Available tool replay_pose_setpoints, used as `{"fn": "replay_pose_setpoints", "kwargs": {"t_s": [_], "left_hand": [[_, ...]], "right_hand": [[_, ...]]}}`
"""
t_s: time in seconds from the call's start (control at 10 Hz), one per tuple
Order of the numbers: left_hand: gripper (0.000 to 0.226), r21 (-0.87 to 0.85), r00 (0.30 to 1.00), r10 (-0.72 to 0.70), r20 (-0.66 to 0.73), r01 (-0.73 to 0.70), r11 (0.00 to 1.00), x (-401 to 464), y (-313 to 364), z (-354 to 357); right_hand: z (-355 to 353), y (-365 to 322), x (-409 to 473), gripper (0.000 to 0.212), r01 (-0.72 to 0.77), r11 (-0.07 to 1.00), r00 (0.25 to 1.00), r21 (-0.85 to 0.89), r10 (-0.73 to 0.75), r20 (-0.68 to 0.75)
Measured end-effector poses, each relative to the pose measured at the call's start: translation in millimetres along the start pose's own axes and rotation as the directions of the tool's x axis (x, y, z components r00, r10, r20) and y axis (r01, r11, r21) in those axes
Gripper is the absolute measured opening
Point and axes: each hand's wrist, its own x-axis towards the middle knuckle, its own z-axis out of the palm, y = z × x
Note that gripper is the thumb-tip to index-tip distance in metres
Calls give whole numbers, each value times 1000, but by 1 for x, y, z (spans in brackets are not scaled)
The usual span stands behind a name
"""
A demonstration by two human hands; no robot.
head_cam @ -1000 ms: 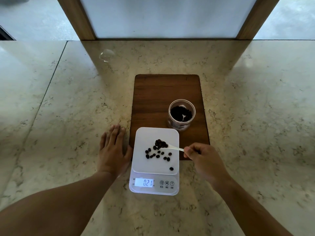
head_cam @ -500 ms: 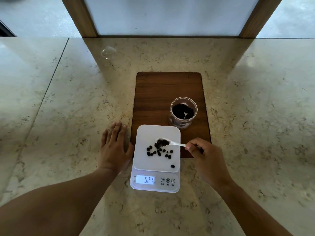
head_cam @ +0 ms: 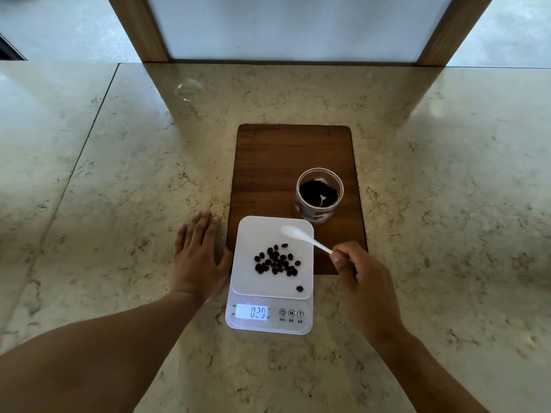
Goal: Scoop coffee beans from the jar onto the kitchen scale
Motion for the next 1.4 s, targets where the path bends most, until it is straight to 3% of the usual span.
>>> {"fn": "replay_pose_setpoints", "kwargs": {"t_s": [0.2, 0.5, 0.7, 0.9, 1.0, 1.4], "left_hand": [[69, 6, 1000, -4, 24, 4, 1000, 0, 0, -1], [72, -1, 999, -10, 36, 10, 1000, -1, 7, -8], [71, 7, 999, -12, 40, 12, 1000, 0, 6, -8], [72, -2, 999, -16, 38, 16, 1000, 0, 7, -7], [71, -5, 1000, -12, 28, 12, 1000, 0, 5, -5], [67, -67, 995, -19, 98, 26, 997, 0, 5, -16]], "right_hand": [[10, 11, -35, 13, -266, 963, 957, 42, 269, -111], [19, 26, -44, 12, -418, 907, 872, -50, 385, -303], [21, 30, -44, 18, -434, 900, 879, -37, 413, -239], [25, 33, -48, 4, -287, 932, 953, -220, 255, -161], [27, 34, -46, 9, -284, 919, 955, -272, 245, -168], [11, 15, -20, 24, -336, 858, 931, -389, 365, -1]]}}
